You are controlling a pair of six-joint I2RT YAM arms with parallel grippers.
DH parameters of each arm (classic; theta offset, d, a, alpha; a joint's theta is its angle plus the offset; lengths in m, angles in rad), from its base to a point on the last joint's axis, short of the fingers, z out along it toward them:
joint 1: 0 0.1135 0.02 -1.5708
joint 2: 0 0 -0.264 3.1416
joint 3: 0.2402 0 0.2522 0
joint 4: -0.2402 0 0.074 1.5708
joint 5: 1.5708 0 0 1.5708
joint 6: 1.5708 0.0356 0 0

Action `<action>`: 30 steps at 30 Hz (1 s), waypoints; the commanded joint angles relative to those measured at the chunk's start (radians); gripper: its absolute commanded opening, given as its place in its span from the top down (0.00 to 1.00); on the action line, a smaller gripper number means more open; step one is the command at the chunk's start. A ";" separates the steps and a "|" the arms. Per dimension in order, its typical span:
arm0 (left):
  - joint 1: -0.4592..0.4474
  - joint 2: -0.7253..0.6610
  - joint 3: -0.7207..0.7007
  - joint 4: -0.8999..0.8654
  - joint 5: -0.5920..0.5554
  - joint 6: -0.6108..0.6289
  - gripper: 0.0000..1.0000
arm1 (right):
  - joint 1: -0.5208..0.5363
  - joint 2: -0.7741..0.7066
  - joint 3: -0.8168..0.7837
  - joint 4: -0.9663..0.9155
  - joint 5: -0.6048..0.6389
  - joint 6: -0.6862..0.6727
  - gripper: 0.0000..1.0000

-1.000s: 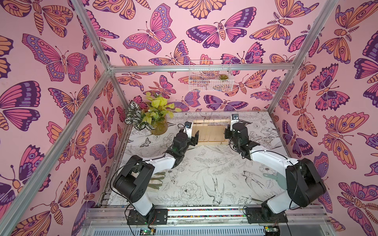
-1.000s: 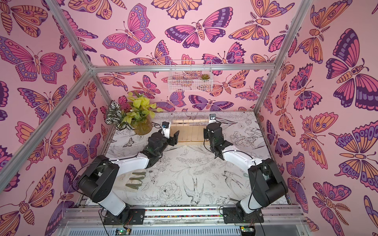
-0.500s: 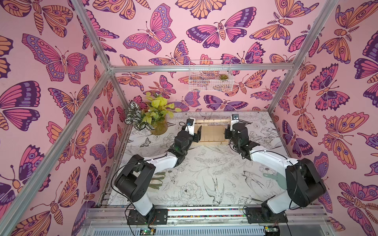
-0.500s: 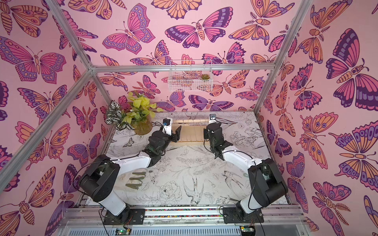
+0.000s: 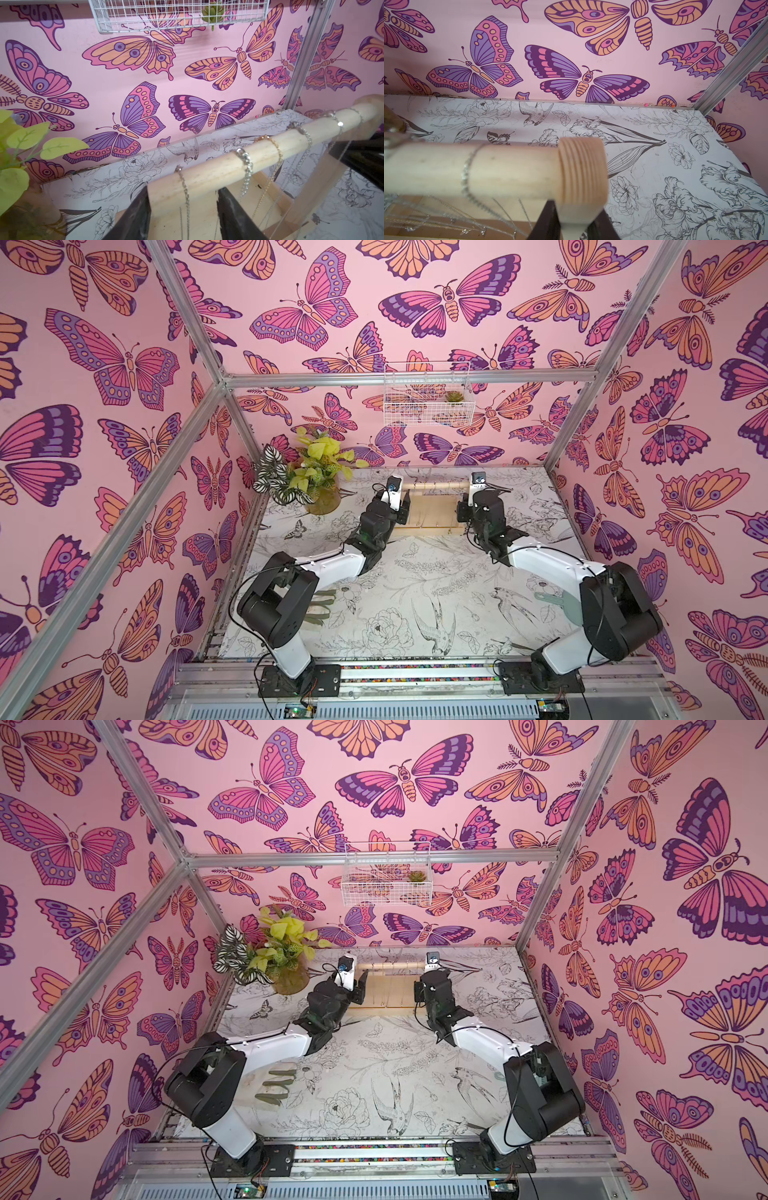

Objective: Take the necklace off the jewelry display stand
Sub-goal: Take off the necklace from the stand.

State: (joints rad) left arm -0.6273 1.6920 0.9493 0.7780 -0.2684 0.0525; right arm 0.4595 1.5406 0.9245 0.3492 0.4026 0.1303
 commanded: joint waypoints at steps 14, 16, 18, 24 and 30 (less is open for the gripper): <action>0.032 -0.014 -0.004 -0.017 -0.069 0.052 0.80 | -0.010 -0.003 -0.008 0.018 0.001 0.009 0.75; 0.047 -0.025 -0.011 -0.021 -0.063 0.040 0.87 | -0.012 0.001 -0.007 0.017 0.001 0.008 0.75; 0.060 -0.034 -0.017 -0.029 -0.055 0.034 0.94 | -0.012 0.001 -0.007 0.020 -0.001 0.010 0.75; 0.085 -0.057 -0.029 -0.040 -0.043 0.032 1.00 | -0.013 0.007 -0.006 0.021 -0.002 0.010 0.76; 0.104 -0.086 -0.030 -0.081 -0.029 0.040 1.00 | -0.015 0.006 -0.003 0.017 -0.001 0.009 0.75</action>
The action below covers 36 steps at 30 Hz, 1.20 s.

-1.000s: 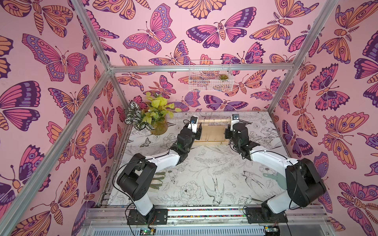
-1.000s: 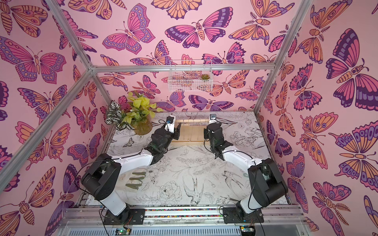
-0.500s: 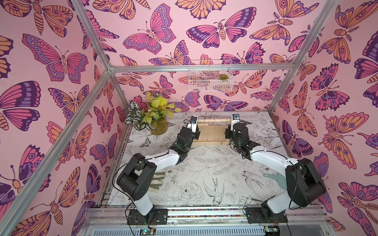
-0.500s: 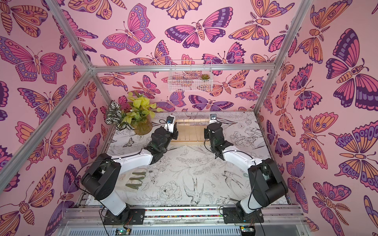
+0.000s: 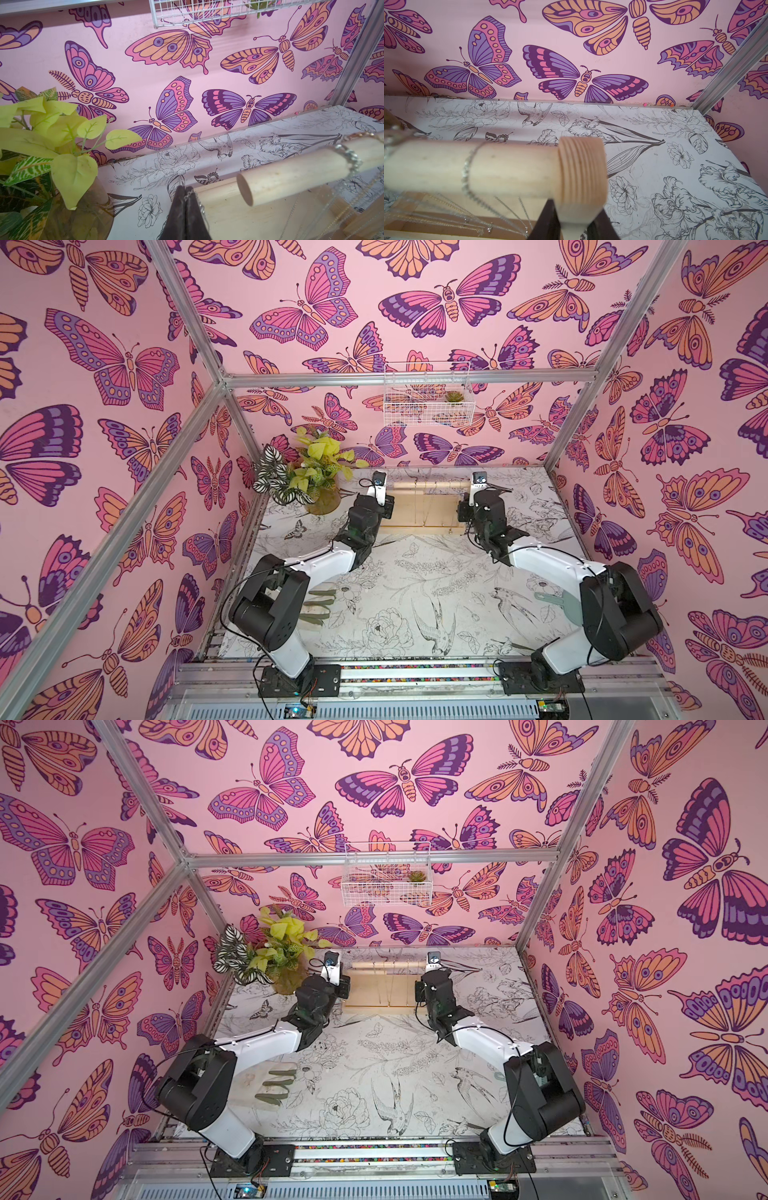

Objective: Take the necklace off the jewelry display stand
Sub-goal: Take off the necklace from the stand.

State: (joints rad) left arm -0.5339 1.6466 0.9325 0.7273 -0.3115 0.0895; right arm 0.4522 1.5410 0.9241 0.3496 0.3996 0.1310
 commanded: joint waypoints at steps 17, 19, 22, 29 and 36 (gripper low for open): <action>0.010 -0.455 -0.001 -0.628 0.479 -0.179 1.00 | -0.009 -0.011 0.016 -0.034 -0.006 0.022 0.53; 0.009 -0.499 -0.005 -0.701 0.536 -0.216 1.00 | -0.009 -0.021 0.013 -0.041 -0.005 0.022 0.49; 0.010 -0.569 -0.029 -0.771 0.607 -0.286 1.00 | -0.009 -0.033 0.013 -0.059 -0.009 0.027 0.44; 0.009 -0.716 -0.093 -0.882 0.732 -0.461 1.00 | -0.008 -0.099 -0.025 -0.082 -0.029 0.056 0.27; 0.002 -0.780 -0.182 -0.887 0.875 -0.602 1.00 | -0.008 -0.187 -0.087 -0.107 -0.048 0.054 0.28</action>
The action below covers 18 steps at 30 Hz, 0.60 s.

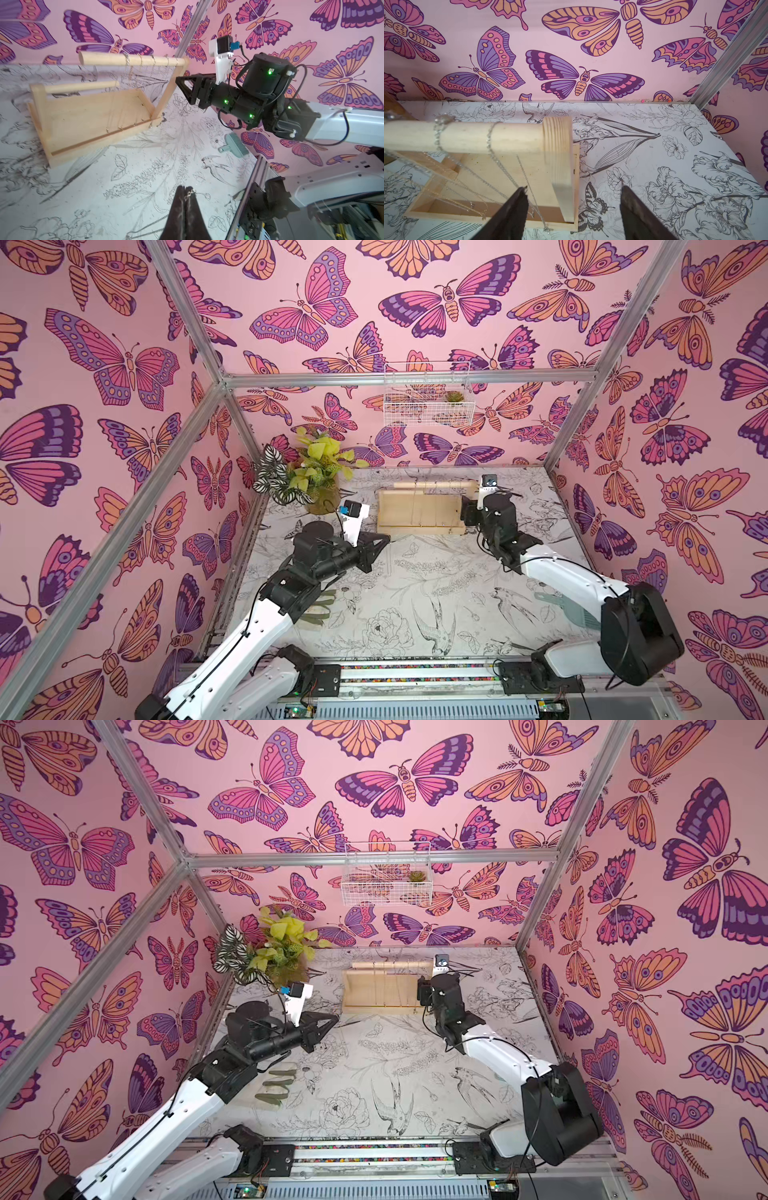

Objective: Take the necklace off the jewelry display stand
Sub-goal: Take off the necklace from the stand, then place the necklace at the center of the board.

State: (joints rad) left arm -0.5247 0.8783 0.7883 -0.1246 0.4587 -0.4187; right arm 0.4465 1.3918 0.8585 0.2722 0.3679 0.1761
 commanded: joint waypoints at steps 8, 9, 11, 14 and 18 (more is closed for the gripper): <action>-0.033 -0.104 -0.121 -0.098 0.109 -0.226 1.00 | -0.002 -0.138 -0.080 -0.070 -0.006 0.012 0.29; -0.034 -0.118 -0.122 -0.114 0.112 -0.240 1.00 | -0.002 -0.152 -0.085 -0.074 -0.005 0.007 0.29; -0.043 -0.143 -0.127 -0.134 0.127 -0.272 1.00 | -0.002 -0.173 -0.094 -0.085 0.000 0.000 0.29; -0.064 -0.175 -0.148 -0.148 0.149 -0.324 1.00 | -0.002 -0.190 -0.104 -0.088 0.020 -0.009 0.29; -0.090 -0.190 -0.170 -0.160 0.174 -0.374 1.00 | -0.002 -0.191 -0.105 -0.093 0.030 -0.016 0.29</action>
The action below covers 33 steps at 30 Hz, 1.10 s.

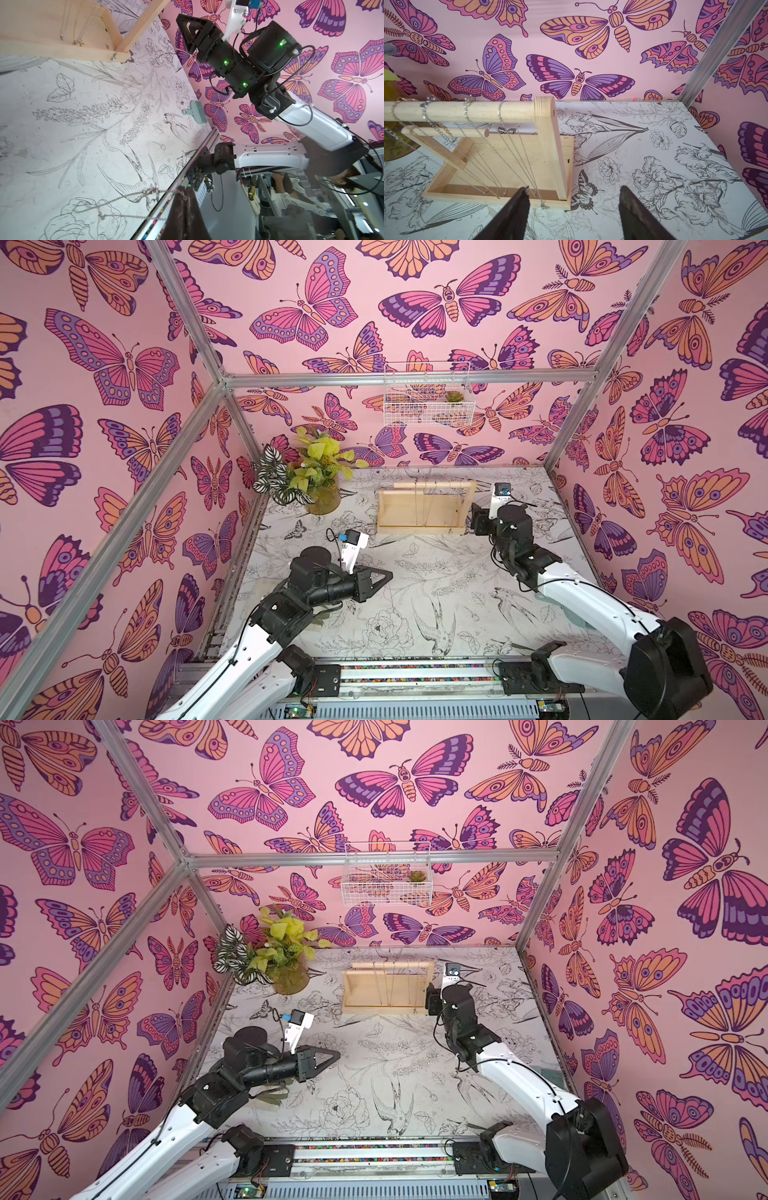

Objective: Take the necklace off the jewelry display stand
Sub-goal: Place the necklace at the center of the board.

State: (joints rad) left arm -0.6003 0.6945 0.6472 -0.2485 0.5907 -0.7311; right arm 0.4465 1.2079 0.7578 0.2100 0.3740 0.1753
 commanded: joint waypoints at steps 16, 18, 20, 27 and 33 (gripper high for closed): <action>0.030 0.327 -0.014 -0.050 -0.094 0.123 1.00 | -0.002 0.058 0.002 -0.017 0.050 -0.006 0.29; 0.042 0.374 -0.002 -0.048 -0.132 0.158 1.00 | -0.002 0.059 -0.003 -0.013 0.049 -0.002 0.29; 0.054 0.413 0.010 -0.039 -0.173 0.184 1.00 | -0.002 0.063 -0.011 -0.007 0.046 0.006 0.29; 0.079 0.560 0.096 0.007 -0.173 0.228 1.00 | -0.003 0.087 -0.017 0.006 0.036 0.021 0.29; 0.097 0.691 0.170 0.013 -0.184 0.267 1.00 | -0.001 0.104 -0.013 0.006 0.020 0.035 0.30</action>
State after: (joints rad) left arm -0.5163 1.3556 0.7914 -0.2413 0.4213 -0.5079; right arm 0.4465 1.3029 0.7437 0.2008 0.4000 0.1879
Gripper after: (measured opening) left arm 0.044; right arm 0.704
